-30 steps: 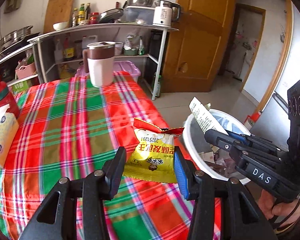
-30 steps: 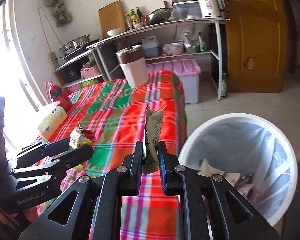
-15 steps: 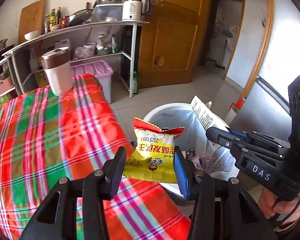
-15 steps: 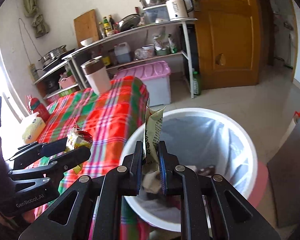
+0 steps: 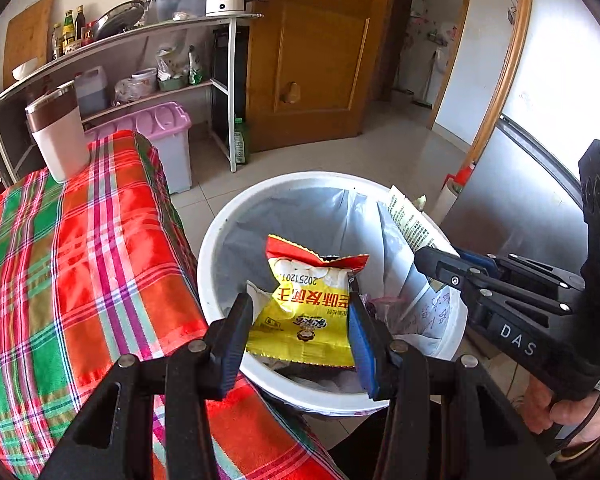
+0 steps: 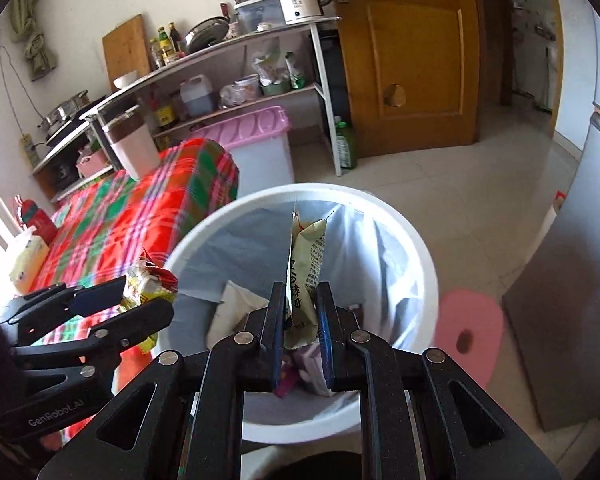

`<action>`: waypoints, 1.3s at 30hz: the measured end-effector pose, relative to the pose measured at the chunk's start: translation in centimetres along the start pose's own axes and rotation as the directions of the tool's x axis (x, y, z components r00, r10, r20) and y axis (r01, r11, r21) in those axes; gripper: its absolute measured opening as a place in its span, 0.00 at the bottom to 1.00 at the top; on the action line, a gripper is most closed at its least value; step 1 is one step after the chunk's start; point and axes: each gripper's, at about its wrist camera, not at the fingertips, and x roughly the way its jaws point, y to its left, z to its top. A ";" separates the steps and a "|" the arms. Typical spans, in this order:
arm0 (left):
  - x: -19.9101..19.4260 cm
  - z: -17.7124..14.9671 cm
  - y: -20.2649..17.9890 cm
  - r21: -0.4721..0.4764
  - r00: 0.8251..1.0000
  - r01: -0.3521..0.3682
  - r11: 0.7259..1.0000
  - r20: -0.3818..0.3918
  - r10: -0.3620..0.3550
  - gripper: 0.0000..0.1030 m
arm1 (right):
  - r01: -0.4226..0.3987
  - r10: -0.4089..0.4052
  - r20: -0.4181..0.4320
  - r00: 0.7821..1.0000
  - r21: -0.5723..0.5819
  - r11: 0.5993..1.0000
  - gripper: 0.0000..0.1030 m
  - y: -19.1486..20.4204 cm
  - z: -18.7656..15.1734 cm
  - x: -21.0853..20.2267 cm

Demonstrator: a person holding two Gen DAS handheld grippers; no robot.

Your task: Collect trash

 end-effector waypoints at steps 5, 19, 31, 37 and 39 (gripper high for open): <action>0.8 -0.1 -0.3 -0.001 1.000 0.000 1.000 -0.021 0.000 0.47 | 0.017 -0.016 -0.036 0.999 0.012 1.000 0.15 -0.8 -0.4 1.0; 1.3 -0.4 -0.1 -0.012 0.999 -0.011 1.000 -0.043 0.010 0.56 | 0.058 -0.056 -0.066 0.996 0.027 0.998 0.23 -1.3 -0.6 1.2; 0.7 -0.7 -0.2 -0.014 0.999 -0.021 1.000 -0.027 0.020 0.60 | 0.067 -0.065 -0.052 0.997 0.028 0.997 0.39 -0.6 -0.9 0.7; -0.1 -0.8 0.2 -0.023 0.999 -0.044 0.999 -0.009 0.044 0.62 | 0.076 -0.075 -0.040 0.996 0.033 0.997 0.41 -0.3 -1.0 0.0; -0.5 -0.9 0.3 -0.028 0.998 -0.060 0.998 -0.003 0.060 0.62 | 0.082 -0.081 -0.035 0.996 0.035 0.996 0.41 -0.2 -1.2 -0.3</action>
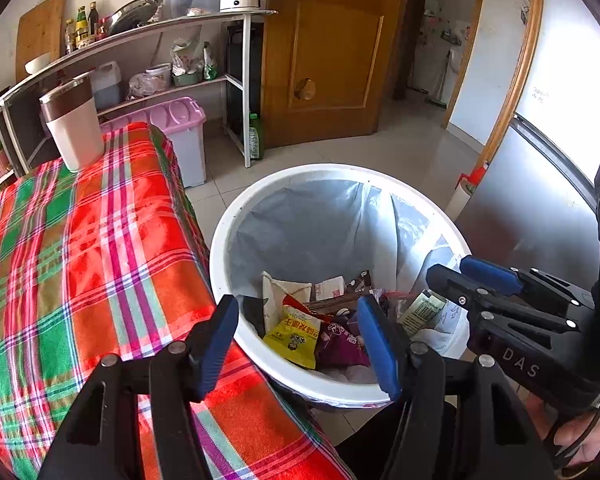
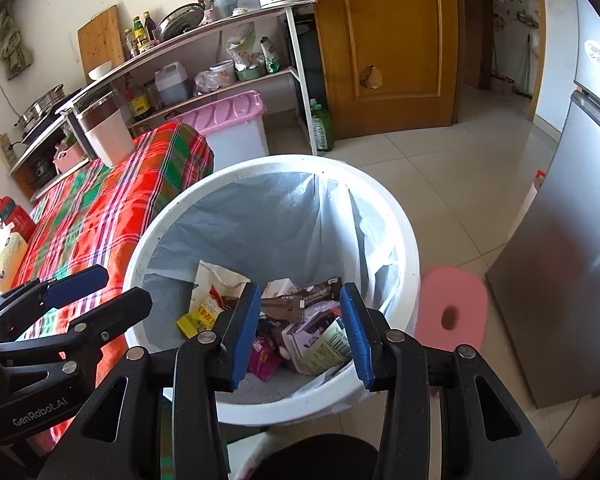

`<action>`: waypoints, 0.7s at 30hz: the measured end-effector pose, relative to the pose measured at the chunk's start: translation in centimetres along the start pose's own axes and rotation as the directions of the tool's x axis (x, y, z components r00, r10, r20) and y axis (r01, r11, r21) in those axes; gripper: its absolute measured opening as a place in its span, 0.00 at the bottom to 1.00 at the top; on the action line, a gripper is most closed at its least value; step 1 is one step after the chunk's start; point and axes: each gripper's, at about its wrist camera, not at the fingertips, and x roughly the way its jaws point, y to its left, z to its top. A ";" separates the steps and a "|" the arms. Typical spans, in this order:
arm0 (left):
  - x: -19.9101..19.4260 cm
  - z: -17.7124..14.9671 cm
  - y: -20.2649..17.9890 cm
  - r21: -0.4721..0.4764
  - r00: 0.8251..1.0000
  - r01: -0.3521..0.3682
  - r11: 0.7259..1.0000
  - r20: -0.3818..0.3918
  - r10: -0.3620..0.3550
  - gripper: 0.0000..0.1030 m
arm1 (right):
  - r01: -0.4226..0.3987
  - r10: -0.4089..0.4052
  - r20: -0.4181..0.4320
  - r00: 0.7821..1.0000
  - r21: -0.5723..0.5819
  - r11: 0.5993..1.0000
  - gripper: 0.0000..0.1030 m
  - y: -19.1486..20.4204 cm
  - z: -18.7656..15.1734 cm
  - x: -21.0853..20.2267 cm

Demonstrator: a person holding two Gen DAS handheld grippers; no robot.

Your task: Collect trash

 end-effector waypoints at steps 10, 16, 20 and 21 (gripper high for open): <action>-2.5 -1.0 0.6 -0.017 0.997 -0.035 0.999 0.070 0.036 0.62 | -0.008 0.008 0.059 0.998 0.004 1.000 0.42 1.1 -1.3 -2.0; -4.2 -1.8 1.0 -0.024 0.992 -0.044 0.999 0.120 0.047 0.62 | 0.005 -0.006 0.120 0.993 0.010 1.000 0.42 1.9 -2.1 -4.0; -5.1 -2.5 1.0 -0.016 0.988 -0.064 0.998 0.140 0.066 0.62 | 0.025 -0.025 0.166 0.986 0.005 1.000 0.44 2.5 -2.8 -5.4; -5.4 -2.7 0.9 -0.011 0.987 -0.073 0.997 0.145 0.074 0.62 | 0.025 -0.025 0.174 0.984 0.005 1.000 0.44 2.6 -3.0 -5.8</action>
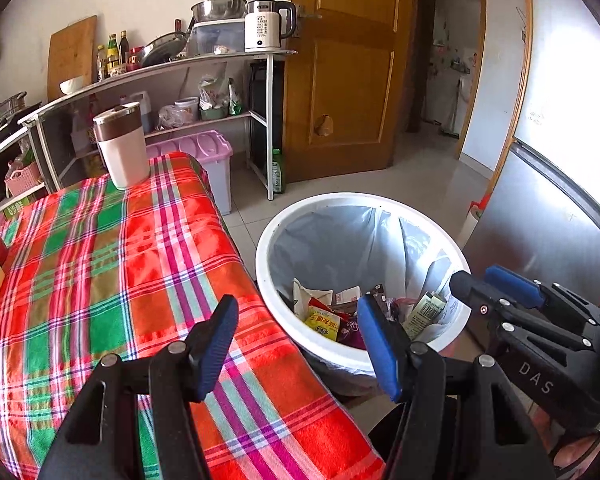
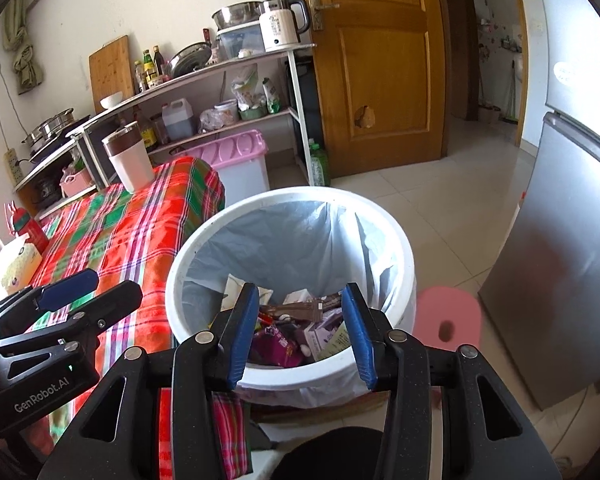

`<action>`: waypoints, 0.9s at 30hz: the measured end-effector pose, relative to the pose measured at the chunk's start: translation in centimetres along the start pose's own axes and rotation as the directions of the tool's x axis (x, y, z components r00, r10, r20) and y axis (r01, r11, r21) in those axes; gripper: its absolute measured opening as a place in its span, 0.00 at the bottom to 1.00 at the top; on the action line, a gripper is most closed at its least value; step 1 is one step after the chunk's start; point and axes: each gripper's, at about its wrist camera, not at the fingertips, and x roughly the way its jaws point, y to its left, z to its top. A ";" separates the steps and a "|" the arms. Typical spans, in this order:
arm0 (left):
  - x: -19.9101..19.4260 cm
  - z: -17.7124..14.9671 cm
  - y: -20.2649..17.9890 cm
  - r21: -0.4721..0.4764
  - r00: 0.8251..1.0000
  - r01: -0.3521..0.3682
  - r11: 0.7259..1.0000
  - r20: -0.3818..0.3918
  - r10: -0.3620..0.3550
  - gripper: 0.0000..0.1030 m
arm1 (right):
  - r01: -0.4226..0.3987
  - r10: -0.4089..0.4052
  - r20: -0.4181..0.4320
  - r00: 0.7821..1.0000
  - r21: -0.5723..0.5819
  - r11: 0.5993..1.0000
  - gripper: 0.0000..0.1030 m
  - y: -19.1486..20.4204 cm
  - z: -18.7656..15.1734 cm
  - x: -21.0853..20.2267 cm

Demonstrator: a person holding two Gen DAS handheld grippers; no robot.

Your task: Collect trash

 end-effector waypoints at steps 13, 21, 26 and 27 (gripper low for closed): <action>-3.8 -1.7 0.3 -0.008 0.997 -0.037 0.999 0.067 0.037 0.62 | 0.023 -0.023 0.102 0.995 -0.007 1.000 0.48 1.9 -2.0 -4.5; -4.8 -2.3 0.3 -0.008 0.996 -0.036 0.999 0.078 0.036 0.62 | 0.021 -0.022 0.113 0.993 0.004 1.000 0.48 2.2 -2.8 -5.3; -5.3 -2.4 0.3 -0.017 0.995 -0.039 0.999 0.093 0.040 0.62 | 0.029 -0.030 0.131 0.991 0.011 1.000 0.48 2.1 -2.8 -5.8; -5.4 -2.4 0.2 -0.017 0.994 -0.041 0.999 0.096 0.042 0.62 | 0.032 -0.033 0.134 0.990 0.011 0.999 0.48 2.2 -2.8 -5.9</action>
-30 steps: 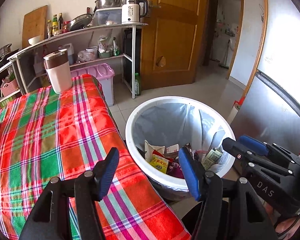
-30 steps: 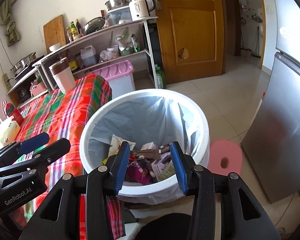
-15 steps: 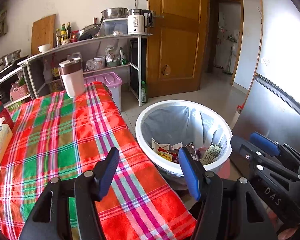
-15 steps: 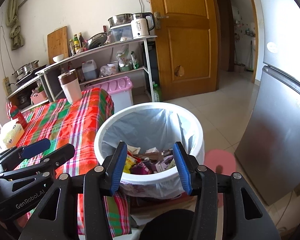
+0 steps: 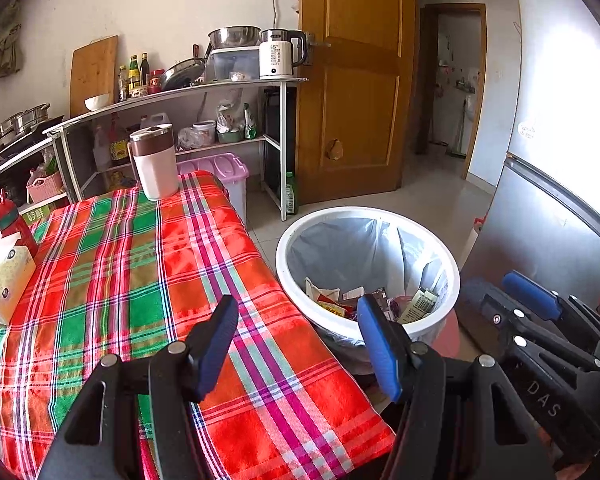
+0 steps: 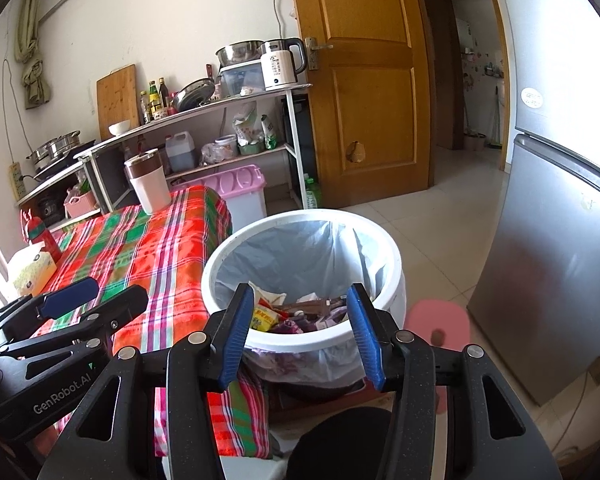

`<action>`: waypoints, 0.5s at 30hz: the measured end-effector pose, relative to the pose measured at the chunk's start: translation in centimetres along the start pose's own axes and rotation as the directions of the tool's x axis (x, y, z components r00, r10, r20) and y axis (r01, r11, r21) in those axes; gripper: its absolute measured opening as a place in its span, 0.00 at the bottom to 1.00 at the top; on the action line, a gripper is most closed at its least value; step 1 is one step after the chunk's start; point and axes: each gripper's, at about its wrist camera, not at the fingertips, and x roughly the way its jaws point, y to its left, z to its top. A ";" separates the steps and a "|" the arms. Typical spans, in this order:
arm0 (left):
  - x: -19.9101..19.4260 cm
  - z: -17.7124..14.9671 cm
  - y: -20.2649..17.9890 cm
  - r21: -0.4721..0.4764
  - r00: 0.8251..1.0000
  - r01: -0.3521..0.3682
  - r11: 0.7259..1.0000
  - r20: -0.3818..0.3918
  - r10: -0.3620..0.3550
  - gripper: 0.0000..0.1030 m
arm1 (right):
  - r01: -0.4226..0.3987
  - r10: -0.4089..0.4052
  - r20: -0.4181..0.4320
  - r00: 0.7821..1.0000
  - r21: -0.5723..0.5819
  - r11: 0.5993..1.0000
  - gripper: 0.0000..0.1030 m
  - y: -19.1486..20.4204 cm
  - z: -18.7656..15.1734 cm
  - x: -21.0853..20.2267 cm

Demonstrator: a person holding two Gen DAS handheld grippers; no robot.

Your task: Collect trash

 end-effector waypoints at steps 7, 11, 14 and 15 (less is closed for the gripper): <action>-0.2 0.0 0.0 -0.006 1.000 0.002 1.000 0.004 -0.002 0.62 | 0.001 -0.001 0.016 1.000 -0.010 1.000 0.48 0.5 -0.2 -0.6; -0.2 0.0 0.1 -0.012 1.000 0.002 1.000 0.003 -0.002 0.63 | 0.003 -0.003 0.025 1.000 -0.016 1.000 0.48 0.7 -0.2 -0.8; -0.2 0.0 0.2 -0.014 1.000 0.002 1.000 0.002 -0.002 0.63 | 0.006 -0.005 0.027 1.000 -0.019 1.000 0.48 0.8 -0.1 -0.7; -0.2 0.0 0.2 -0.014 1.000 0.003 1.000 0.002 -0.003 0.63 | 0.005 -0.005 0.027 1.000 -0.020 1.000 0.48 0.8 -0.1 -0.7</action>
